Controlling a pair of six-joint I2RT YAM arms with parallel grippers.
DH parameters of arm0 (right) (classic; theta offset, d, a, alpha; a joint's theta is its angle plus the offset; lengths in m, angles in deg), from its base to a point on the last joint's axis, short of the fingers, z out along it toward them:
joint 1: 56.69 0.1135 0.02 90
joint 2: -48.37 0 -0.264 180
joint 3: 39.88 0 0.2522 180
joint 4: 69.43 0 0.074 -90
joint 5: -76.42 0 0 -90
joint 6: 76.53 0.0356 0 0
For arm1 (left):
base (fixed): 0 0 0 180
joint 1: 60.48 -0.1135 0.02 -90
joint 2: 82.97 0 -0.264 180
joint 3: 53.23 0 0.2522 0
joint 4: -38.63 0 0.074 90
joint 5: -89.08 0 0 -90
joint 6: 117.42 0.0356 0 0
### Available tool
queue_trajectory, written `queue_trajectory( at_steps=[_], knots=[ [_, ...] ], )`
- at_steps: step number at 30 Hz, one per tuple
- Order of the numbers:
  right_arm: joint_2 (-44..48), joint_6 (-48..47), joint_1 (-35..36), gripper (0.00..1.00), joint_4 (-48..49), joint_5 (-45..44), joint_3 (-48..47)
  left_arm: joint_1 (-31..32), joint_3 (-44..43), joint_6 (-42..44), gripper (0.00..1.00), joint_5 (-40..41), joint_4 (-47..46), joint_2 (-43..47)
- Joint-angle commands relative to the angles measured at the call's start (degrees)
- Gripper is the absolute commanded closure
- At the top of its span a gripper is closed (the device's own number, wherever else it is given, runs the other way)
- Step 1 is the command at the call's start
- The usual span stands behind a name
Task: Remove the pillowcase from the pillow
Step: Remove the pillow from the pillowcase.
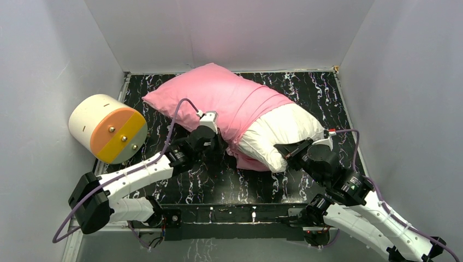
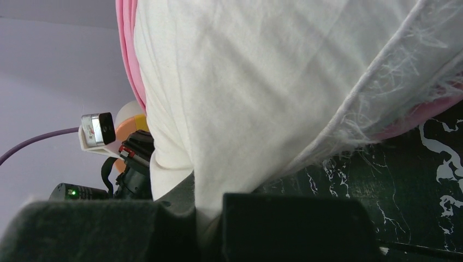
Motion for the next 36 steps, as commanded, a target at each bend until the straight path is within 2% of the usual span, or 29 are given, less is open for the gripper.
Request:
queue_trajectory(
  at_steps=[1,6,10,11,12,13,15,17,19,26,30,33,35,36],
  knots=[
    [3.2,-0.3,-0.4,1.00,-1.3,-9.2,-7.4,-5.8,1.7,5.9,1.00,12.8,6.9,3.8],
    [4.6,-0.6,-0.3,1.00,-5.6,-11.9,-9.3,-10.4,2.0,8.0,1.00,13.0,10.6,6.1],
    [5.2,-0.2,-0.3,1.00,-5.9,-11.2,-8.4,-11.4,1.8,9.0,1.00,2.6,8.2,8.5],
    [5.1,0.9,-0.3,1.00,-6.4,-11.0,-7.8,-11.4,1.4,8.4,0.96,0.0,7.8,8.9],
    [5.1,1.8,-0.3,1.00,-6.4,-10.5,-6.9,-11.4,0.8,7.7,0.81,-2.7,7.7,9.2],
    [5.0,2.3,-0.4,1.00,-1.6,-6.5,-2.5,-11.4,-1.8,6.4,0.53,-12.8,5.2,10.1],
    [4.1,2.7,-0.3,1.00,1.6,-3.7,-0.2,-11.4,-3.1,5.5,0.30,-17.8,4.3,10.3],
    [2.5,3.0,-0.4,1.00,4.1,-1.6,1.3,-11.3,-4.9,4.1,0.10,-18.2,6.6,9.5],
    [0.9,3.0,-0.3,1.00,5.4,-0.2,1.9,-11.3,-6.7,4.9,0.03,-19.7,8.2,8.4],
    [-2.0,2.6,-0.3,1.00,6.9,0.7,2.0,-11.3,-9.6,5.4,0.02,-30.5,7.4,3.9],
    [-1.5,3.7,-0.3,1.00,6.7,0.4,3.1,-11.3,-8.5,4.7,0.02,-30.3,5.6,2.1],
    [-0.6,4.1,-0.4,1.00,6.1,-0.4,3.1,-11.3,-11.0,6.8,0.02,-27.5,9.2,-2.6],
    [-0.3,4.2,-0.4,1.00,4.8,-1.7,2.4,-11.3,-13.4,8.2,0.13,-21.6,14.2,-6.3],
    [-0.1,4.2,-0.3,1.00,4.1,-2.5,2.1,-11.3,-14.3,9.4,0.24,-18.2,16.0,-7.5]
  ],
)
